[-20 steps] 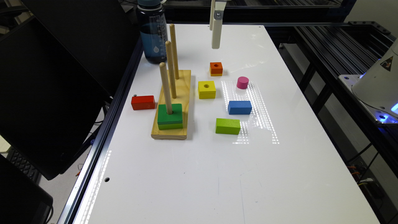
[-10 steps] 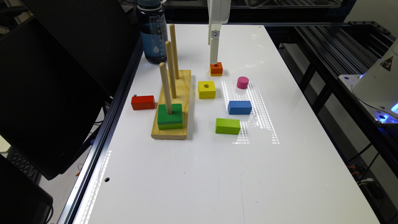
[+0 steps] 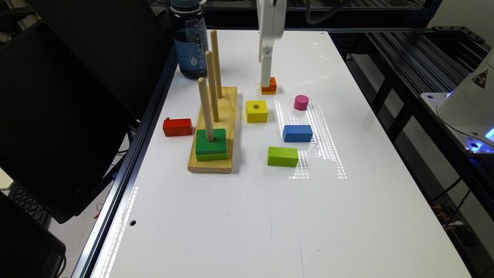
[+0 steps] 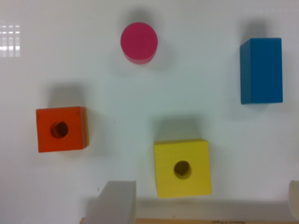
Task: Pick up yellow block.
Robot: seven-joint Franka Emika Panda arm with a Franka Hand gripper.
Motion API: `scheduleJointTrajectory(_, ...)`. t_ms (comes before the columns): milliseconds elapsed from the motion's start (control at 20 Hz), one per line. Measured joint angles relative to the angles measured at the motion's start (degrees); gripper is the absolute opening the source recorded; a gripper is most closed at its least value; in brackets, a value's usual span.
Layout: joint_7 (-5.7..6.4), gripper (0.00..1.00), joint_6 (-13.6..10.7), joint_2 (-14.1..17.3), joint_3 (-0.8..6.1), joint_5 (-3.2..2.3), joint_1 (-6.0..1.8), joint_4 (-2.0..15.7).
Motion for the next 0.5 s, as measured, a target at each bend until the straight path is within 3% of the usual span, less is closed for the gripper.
scheduleJointTrajectory(500,0.03,1.0,0.91,1.21,-0.08,-0.15,-0.01,0.02)
